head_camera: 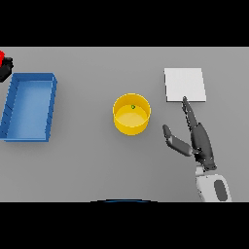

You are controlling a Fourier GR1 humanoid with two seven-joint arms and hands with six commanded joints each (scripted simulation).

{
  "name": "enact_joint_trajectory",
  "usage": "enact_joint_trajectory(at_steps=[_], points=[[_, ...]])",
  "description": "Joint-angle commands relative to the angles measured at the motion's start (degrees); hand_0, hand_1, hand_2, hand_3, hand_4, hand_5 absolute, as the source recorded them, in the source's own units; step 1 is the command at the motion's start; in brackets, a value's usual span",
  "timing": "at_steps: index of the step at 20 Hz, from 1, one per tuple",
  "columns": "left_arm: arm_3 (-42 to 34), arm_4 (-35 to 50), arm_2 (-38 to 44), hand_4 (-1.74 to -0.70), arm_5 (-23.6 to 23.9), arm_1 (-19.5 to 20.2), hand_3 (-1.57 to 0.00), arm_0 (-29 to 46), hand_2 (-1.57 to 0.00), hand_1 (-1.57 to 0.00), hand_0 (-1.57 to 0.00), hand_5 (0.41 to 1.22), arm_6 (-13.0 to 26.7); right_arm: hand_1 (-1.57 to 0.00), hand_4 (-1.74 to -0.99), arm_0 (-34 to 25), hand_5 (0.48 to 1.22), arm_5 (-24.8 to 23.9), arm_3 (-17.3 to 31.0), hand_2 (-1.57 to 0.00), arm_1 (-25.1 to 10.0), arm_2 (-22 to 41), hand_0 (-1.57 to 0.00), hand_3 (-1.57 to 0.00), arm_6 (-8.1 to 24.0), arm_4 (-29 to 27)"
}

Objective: Pick up the red beaker and tilt it to pour out 1 green nut into yellow bowl. Pick up the yellow bowl and place it on the metallic measuring scale.

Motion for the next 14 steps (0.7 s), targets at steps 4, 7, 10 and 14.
enact_joint_trajectory(at_steps=[4, 7, 10, 14], points=[[-10.03, 1.42, -0.74, -1.74, 2.60, -0.62, -1.57, 6.73, -1.57, -1.57, -1.57, 0.984, 5.85, 0.00, -1.161, 0.60, 0.671, 0.37, -0.30, 0.00, 0.18, 0.05, 0.00, 0.00, -0.57, -0.56], [-14.17, 2.54, -0.68, -1.52, 1.46, 0.16, -1.53, 9.73, -1.53, -1.57, -1.57, 0.818, 9.66, 0.00, -1.155, 0.10, 0.670, 0.52, 0.02, 0.00, 0.19, -0.22, 0.00, 0.00, 0.15, -0.99], [-19.75, 7.59, -0.42, -1.13, -6.59, 2.10, -0.84, 12.13, -0.82, -0.86, -0.94, 0.705, 7.97, 0.00, -1.149, 0.42, 0.670, 0.18, 0.00, 0.00, -0.09, -0.20, 0.00, 0.00, 0.51, -0.36], [-20.68, 7.83, -2.26, -0.88, -11.41, 3.63, -0.34, 12.51, -0.33, -0.35, -0.38, 0.644, 10.16, 0.00, -1.155, 0.31, 0.669, 0.09, 1.12, 0.00, -0.04, -0.51, 0.00, 0.00, -0.61, -0.57]])
